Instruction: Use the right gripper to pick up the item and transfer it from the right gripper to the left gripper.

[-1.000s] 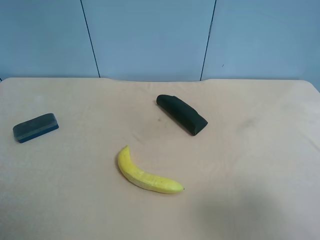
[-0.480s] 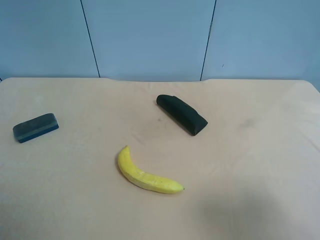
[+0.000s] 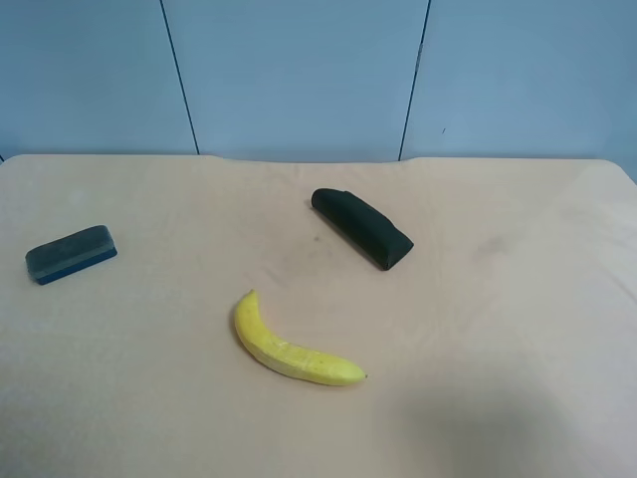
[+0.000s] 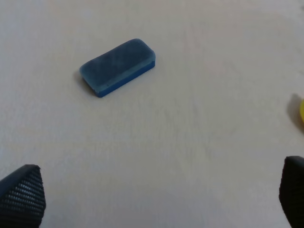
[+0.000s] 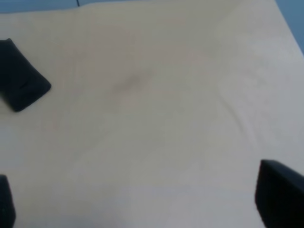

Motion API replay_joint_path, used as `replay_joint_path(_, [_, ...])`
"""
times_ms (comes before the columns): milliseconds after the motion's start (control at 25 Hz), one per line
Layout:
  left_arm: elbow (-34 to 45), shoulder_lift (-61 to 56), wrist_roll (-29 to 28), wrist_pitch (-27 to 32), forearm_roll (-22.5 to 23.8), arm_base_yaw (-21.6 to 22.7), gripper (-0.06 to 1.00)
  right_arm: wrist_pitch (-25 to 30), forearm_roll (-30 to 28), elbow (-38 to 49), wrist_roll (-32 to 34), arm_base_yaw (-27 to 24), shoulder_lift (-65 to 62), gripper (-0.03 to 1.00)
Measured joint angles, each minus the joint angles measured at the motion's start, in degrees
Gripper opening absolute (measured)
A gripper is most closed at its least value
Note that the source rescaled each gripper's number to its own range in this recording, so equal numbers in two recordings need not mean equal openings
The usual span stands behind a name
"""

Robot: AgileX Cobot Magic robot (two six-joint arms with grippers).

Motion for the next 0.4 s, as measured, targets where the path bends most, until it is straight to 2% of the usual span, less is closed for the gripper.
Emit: replay_joint_path(400, [0.0, 0.0, 0.0, 0.0, 0.0, 0.0, 1.0, 0.0, 0.0, 0.0, 0.0, 0.2, 0.0, 1.0])
